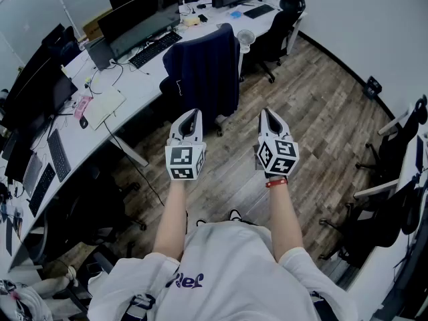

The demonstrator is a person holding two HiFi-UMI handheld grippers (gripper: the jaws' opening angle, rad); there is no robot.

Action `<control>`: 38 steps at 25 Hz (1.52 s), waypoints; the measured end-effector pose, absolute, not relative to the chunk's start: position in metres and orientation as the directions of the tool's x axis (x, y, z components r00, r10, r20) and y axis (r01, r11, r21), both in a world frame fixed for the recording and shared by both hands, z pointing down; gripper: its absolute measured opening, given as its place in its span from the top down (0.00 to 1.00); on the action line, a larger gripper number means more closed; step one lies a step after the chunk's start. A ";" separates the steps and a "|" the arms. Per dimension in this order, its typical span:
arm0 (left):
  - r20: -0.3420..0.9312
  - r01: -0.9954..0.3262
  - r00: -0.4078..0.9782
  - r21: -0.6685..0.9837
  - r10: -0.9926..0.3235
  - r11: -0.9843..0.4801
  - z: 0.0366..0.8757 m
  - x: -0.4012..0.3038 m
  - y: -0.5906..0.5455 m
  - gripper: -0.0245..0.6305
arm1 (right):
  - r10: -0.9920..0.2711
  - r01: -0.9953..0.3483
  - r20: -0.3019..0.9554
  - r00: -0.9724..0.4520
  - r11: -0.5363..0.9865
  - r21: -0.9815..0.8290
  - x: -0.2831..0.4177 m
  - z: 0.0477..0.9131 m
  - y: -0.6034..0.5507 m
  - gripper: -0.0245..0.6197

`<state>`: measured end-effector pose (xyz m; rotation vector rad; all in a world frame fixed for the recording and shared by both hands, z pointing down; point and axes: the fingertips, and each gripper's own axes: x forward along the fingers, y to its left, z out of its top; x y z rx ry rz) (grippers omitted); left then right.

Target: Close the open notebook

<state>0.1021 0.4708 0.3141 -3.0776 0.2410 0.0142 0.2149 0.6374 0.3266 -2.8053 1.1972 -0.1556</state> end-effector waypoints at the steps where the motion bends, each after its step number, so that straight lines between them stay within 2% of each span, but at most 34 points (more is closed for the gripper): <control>1: 0.001 -0.156 0.988 -0.042 -0.156 -0.987 0.315 0.100 0.465 0.94 | -0.727 -0.718 0.057 0.684 -0.685 -0.122 0.213 0.325 0.631 0.95; 5: 0.058 -0.167 0.984 -0.001 -0.166 -0.986 0.328 0.076 0.454 0.94 | -0.744 -0.731 0.082 0.663 -0.667 -0.143 0.188 0.333 0.618 0.95; 18: 0.049 -0.315 0.948 0.013 -0.314 -0.949 0.337 -0.038 0.374 0.94 | -0.877 -0.837 0.069 0.476 -0.475 -0.270 0.101 0.338 0.491 0.94; 30: 0.044 -0.545 0.838 0.032 -0.544 -0.838 0.356 -0.175 0.271 0.94 | -0.978 -0.952 0.081 0.190 -0.204 -0.230 -0.031 0.356 0.338 0.94; 38: 0.036 -0.666 0.746 0.040 -0.665 -0.745 0.362 -0.209 0.200 0.94 | -0.998 -0.978 0.064 0.023 -0.036 -0.206 -0.063 0.359 0.243 0.94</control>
